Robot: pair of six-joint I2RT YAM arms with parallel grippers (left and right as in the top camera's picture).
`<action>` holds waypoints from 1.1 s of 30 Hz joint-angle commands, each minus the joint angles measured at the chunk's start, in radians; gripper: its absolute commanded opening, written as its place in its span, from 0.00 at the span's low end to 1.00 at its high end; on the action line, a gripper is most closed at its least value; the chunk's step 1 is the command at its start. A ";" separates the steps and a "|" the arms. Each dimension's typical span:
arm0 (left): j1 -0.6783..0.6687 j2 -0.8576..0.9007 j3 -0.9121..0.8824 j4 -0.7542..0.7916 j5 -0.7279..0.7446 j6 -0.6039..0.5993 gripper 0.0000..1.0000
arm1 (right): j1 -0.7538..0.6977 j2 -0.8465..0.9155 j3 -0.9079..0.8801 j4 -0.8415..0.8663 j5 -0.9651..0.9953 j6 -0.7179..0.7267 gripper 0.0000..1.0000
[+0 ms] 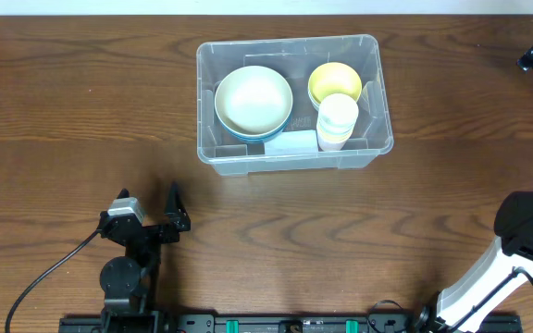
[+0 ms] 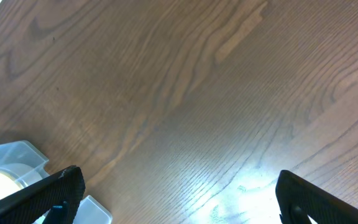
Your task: Pack container
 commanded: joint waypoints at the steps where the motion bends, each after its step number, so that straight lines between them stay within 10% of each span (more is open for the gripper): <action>1: 0.005 -0.005 -0.015 -0.043 -0.009 -0.002 0.98 | -0.006 -0.010 0.013 0.000 0.008 0.015 0.99; 33: 0.005 -0.005 -0.015 -0.043 -0.009 -0.002 0.98 | 0.860 -0.122 -0.005 0.169 0.266 -0.067 0.99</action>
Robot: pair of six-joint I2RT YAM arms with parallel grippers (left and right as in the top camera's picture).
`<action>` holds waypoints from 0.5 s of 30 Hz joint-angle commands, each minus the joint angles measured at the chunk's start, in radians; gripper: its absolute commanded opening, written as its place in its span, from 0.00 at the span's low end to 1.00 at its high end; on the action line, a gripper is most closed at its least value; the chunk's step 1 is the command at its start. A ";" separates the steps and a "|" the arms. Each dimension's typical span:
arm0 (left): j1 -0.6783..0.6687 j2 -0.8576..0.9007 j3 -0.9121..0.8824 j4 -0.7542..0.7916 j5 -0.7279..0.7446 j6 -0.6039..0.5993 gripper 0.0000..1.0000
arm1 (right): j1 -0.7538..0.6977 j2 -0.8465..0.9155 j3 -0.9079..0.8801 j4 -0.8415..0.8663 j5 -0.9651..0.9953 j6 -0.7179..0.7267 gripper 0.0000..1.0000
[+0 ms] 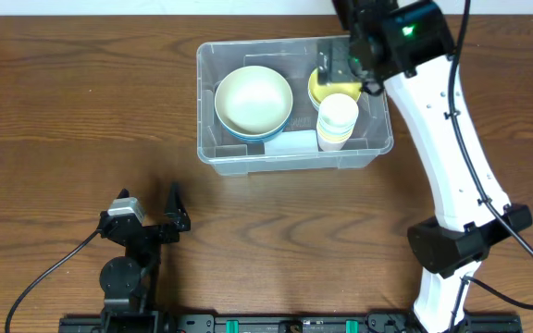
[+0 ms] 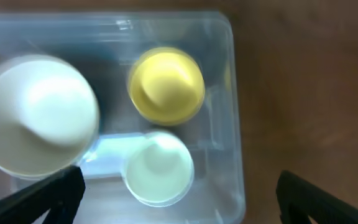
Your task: Pack container
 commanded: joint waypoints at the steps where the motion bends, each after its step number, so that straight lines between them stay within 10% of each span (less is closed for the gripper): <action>1: 0.005 -0.005 -0.016 -0.042 -0.009 -0.002 0.98 | 0.008 -0.083 -0.014 0.104 0.012 -0.026 0.99; 15: 0.005 -0.005 -0.016 -0.042 -0.009 -0.002 0.98 | -0.115 -0.626 -0.812 1.005 -0.171 -0.034 0.99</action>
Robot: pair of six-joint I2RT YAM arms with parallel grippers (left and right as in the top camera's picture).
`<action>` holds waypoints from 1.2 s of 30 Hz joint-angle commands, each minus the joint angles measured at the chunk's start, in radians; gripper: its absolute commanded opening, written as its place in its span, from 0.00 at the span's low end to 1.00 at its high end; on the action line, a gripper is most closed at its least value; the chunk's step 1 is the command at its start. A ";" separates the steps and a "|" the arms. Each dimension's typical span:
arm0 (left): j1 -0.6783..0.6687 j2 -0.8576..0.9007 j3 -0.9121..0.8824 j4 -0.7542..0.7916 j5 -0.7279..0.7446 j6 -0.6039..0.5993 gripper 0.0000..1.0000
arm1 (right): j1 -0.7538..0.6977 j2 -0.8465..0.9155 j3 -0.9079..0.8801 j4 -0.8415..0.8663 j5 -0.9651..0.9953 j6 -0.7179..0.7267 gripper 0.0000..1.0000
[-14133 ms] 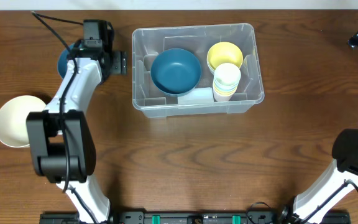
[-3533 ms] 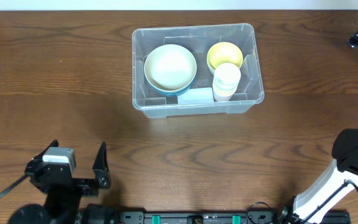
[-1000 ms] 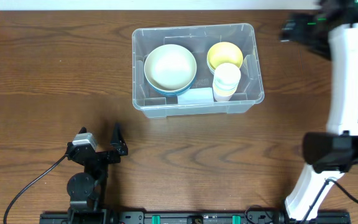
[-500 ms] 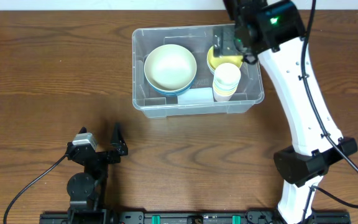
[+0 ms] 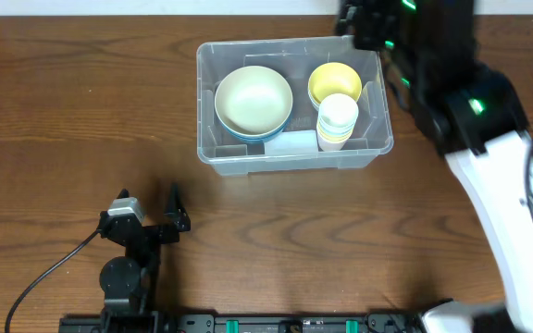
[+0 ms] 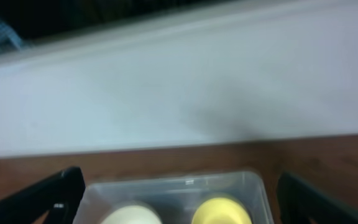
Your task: Pack container
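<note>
The clear plastic container [image 5: 290,153] stands at the table's far middle. It holds a large cream bowl [image 5: 254,100] nested in a blue one, a yellow bowl [image 5: 333,80], a stack of cream cups [image 5: 338,118] and a pale flat piece [image 5: 291,141]. My right arm [image 5: 470,102] looms large at the upper right, high over the container's right end. In the right wrist view my right gripper [image 6: 179,182] is open and holds nothing. Below it show the container's back wall [image 6: 173,186] and the yellow bowl [image 6: 221,213]. My left gripper [image 5: 148,205] rests open near the front left.
A white wall [image 6: 179,81] rises behind the table's far edge. A black cable [image 5: 44,277] trails from the left arm's base at the front. Brown wood table [image 5: 63,111] spreads left and right of the container.
My right gripper looked straight down into the container over the yellow bowl and cups. Now its camera faces the far wall, and the arm sits higher and further right. The contents are unchanged.
First my right gripper hung open over bare table, right of the container. Then it was open directly above the yellow bowl and cups. Now it is raised and tilted toward the wall, still open. The container's contents and the left arm stayed the same throughout.
</note>
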 commanded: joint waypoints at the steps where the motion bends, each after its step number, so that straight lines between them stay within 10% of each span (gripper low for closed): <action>1: 0.005 -0.005 -0.017 -0.039 -0.009 -0.002 0.98 | -0.061 -0.165 -0.242 0.166 -0.102 -0.013 0.99; 19: 0.005 -0.005 -0.017 -0.039 -0.009 -0.002 0.98 | -0.321 -1.008 -1.283 0.660 -0.228 -0.144 0.99; 36: 0.005 -0.005 -0.017 -0.039 -0.009 -0.002 0.98 | -0.422 -1.483 -1.717 0.676 -0.346 -0.325 0.99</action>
